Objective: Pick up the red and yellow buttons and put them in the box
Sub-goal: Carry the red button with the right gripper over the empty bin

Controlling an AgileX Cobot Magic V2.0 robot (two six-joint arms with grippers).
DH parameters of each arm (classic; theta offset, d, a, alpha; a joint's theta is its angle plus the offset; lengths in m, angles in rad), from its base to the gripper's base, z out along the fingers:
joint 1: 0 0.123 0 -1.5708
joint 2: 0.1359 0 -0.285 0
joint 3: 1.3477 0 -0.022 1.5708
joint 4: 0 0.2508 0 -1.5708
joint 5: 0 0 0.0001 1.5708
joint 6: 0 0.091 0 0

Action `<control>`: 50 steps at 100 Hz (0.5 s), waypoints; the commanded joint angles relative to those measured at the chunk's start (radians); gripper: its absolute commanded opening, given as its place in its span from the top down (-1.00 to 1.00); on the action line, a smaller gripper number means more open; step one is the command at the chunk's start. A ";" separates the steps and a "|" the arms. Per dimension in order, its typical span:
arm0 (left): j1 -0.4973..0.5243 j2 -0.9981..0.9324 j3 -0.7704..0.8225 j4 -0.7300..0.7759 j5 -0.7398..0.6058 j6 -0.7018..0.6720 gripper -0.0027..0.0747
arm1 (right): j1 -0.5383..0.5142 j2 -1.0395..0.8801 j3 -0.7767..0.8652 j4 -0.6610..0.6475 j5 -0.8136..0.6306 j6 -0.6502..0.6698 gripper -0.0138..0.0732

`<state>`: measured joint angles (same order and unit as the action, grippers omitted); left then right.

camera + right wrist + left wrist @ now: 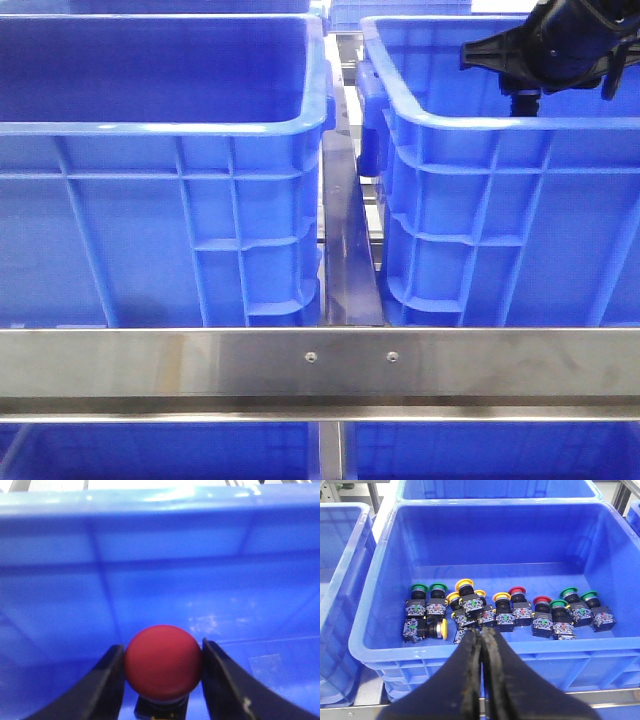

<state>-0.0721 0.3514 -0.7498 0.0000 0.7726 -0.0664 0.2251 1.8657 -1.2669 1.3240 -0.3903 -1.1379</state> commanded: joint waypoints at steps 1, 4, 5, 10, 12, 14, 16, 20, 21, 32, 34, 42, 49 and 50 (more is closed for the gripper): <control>0.003 0.007 -0.023 -0.007 -0.073 -0.009 0.98 | -0.016 -0.048 -0.035 -0.036 -0.021 0.026 0.26; 0.003 0.007 -0.023 -0.007 -0.073 -0.009 0.98 | -0.022 -0.044 -0.035 -0.036 -0.016 0.037 0.26; 0.003 0.007 -0.023 -0.007 -0.073 -0.009 0.98 | -0.026 -0.043 -0.035 -0.036 -0.012 0.043 0.26; 0.003 0.007 -0.023 -0.007 -0.073 -0.009 0.98 | -0.034 -0.039 -0.035 -0.036 0.009 0.063 0.26; 0.003 0.007 -0.023 -0.007 -0.073 -0.009 0.98 | -0.038 -0.037 -0.035 -0.036 0.018 0.075 0.26; 0.003 0.007 -0.023 -0.007 -0.073 -0.009 0.98 | -0.042 -0.034 -0.035 -0.036 0.023 0.085 0.26; 0.003 0.007 -0.023 -0.007 -0.073 -0.009 0.98 | -0.044 -0.033 -0.035 -0.036 0.031 0.090 0.26; 0.003 0.007 -0.023 -0.007 -0.073 -0.009 0.98 | -0.048 -0.030 -0.035 -0.036 0.042 0.105 0.26; 0.003 0.007 -0.023 -0.007 -0.073 -0.009 0.98 | -0.051 -0.030 -0.035 -0.036 0.044 0.109 0.26; 0.003 0.007 -0.023 -0.007 -0.073 -0.009 0.98 | -0.053 -0.029 -0.035 -0.036 0.049 0.116 0.26; 0.003 0.007 -0.023 -0.007 -0.073 -0.009 0.98 | -0.053 -0.029 -0.037 -0.036 0.049 0.116 0.26; 0.003 0.007 -0.023 -0.007 -0.073 -0.009 0.98 | -0.053 -0.029 -0.041 -0.036 0.053 0.116 0.26; 0.003 0.007 -0.023 -0.007 -0.073 -0.009 0.98 | -0.053 -0.029 -0.047 -0.036 0.059 0.116 0.26; 0.003 0.007 -0.023 -0.007 -0.073 -0.009 0.98 | -0.053 -0.029 -0.049 -0.036 0.061 0.116 0.26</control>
<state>-0.0721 0.3514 -0.7498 0.0000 0.7726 -0.0664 0.1796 1.8903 -1.2737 1.3219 -0.3126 -1.0241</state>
